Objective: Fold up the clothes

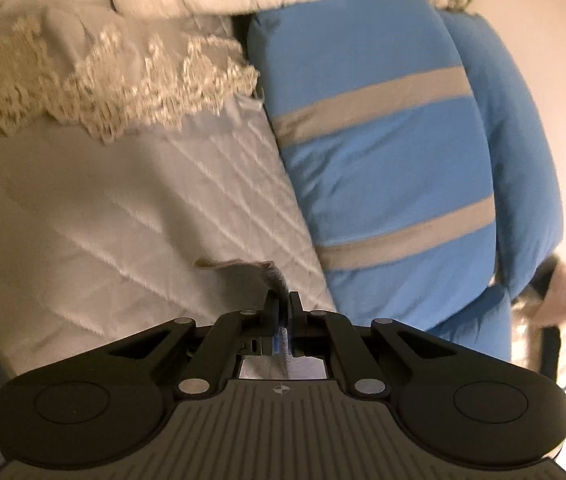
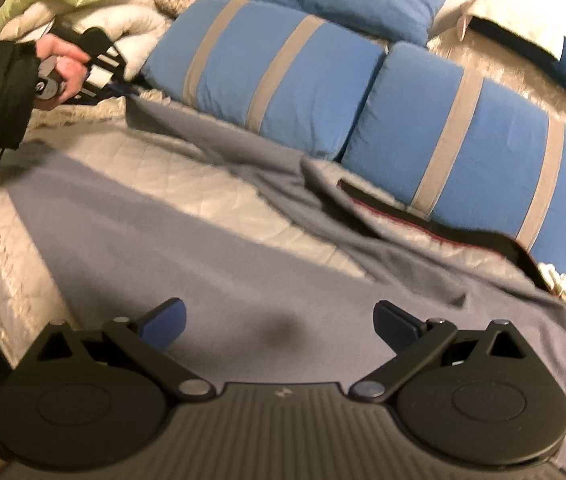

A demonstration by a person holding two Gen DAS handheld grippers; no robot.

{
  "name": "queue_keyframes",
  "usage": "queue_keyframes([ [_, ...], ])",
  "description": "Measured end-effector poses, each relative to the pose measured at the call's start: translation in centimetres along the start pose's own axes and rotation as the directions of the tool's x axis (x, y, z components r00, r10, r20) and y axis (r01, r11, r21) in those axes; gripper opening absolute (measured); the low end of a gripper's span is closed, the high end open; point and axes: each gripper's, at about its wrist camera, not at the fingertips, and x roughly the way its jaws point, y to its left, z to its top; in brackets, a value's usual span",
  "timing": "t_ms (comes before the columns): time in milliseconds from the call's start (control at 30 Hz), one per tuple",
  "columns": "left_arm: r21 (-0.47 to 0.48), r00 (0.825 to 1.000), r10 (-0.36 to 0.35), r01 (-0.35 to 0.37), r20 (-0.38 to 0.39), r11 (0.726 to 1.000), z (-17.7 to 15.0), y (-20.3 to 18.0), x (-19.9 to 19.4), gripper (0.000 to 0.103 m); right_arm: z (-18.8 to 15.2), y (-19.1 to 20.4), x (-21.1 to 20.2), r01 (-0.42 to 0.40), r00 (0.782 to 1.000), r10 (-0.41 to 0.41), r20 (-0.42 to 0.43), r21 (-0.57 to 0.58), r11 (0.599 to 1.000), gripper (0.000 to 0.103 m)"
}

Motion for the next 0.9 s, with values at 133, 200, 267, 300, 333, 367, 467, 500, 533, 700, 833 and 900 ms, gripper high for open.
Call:
queue_keyframes([
  [133,-0.004,1.000,0.019,-0.019,0.009,1.000,0.3,0.3,-0.2,0.003,1.8,-2.8,1.5,-0.022,0.999,0.024,0.036,-0.042,0.999,0.102],
  [200,-0.010,1.000,0.018,-0.018,0.009,1.000,0.4,0.4,-0.3,0.003,2.7,-4.7,3.3,-0.020,1.000,0.021,0.018,-0.031,0.999,0.101],
  [267,-0.013,1.000,-0.001,0.001,0.013,1.000,0.6,0.4,-0.4,0.003,3.3,-6.4,5.5,-0.020,1.000,0.020,-0.004,-0.033,0.999,0.095],
  [300,-0.009,1.000,-0.012,0.012,0.014,1.000,0.6,0.3,-0.4,0.003,3.4,-7.0,6.6,-0.017,1.000,0.017,-0.011,-0.047,0.999,0.094],
  [333,-0.003,1.000,-0.022,0.022,0.015,1.000,0.7,0.1,-0.4,0.003,3.4,-7.6,7.7,-0.018,1.000,0.017,-0.022,-0.059,0.998,0.090],
  [367,0.000,1.000,-0.026,0.026,0.015,1.000,0.6,0.0,-0.4,0.003,3.4,-8.0,8.9,-0.021,0.999,0.019,-0.039,-0.069,0.997,0.087],
  [467,0.005,0.999,-0.032,0.032,0.014,0.999,0.4,-0.3,-0.3,0.003,3.2,-8.3,11.6,-0.034,0.997,0.027,-0.072,-0.110,0.993,0.074],
  [500,0.003,0.999,-0.034,0.033,0.013,0.999,0.3,-0.3,-0.2,0.003,3.1,-8.2,12.2,-0.031,0.997,0.021,-0.072,-0.137,0.990,0.072],
  [533,0.002,0.999,-0.035,0.035,0.012,0.999,0.3,-0.3,-0.2,0.003,3.0,-8.0,12.8,-0.028,0.997,0.016,-0.071,-0.163,0.986,0.071],
  [700,-0.012,0.999,-0.050,0.050,0.009,0.999,0.4,-0.3,0.0,0.003,3.1,-6.2,15.0,-0.024,0.999,0.009,-0.048,-0.309,0.951,0.067],
  [833,-0.020,0.998,-0.057,0.057,0.007,0.998,0.4,-0.2,0.0,0.003,3.4,-4.4,16.8,-0.041,0.998,0.018,-0.060,-0.409,0.912,0.057],
  [900,-0.024,0.998,-0.057,0.057,0.006,0.998,0.4,-0.2,0.0,0.003,3.5,-3.8,17.7,-0.046,0.997,0.016,-0.071,-0.444,0.895,0.051],
])
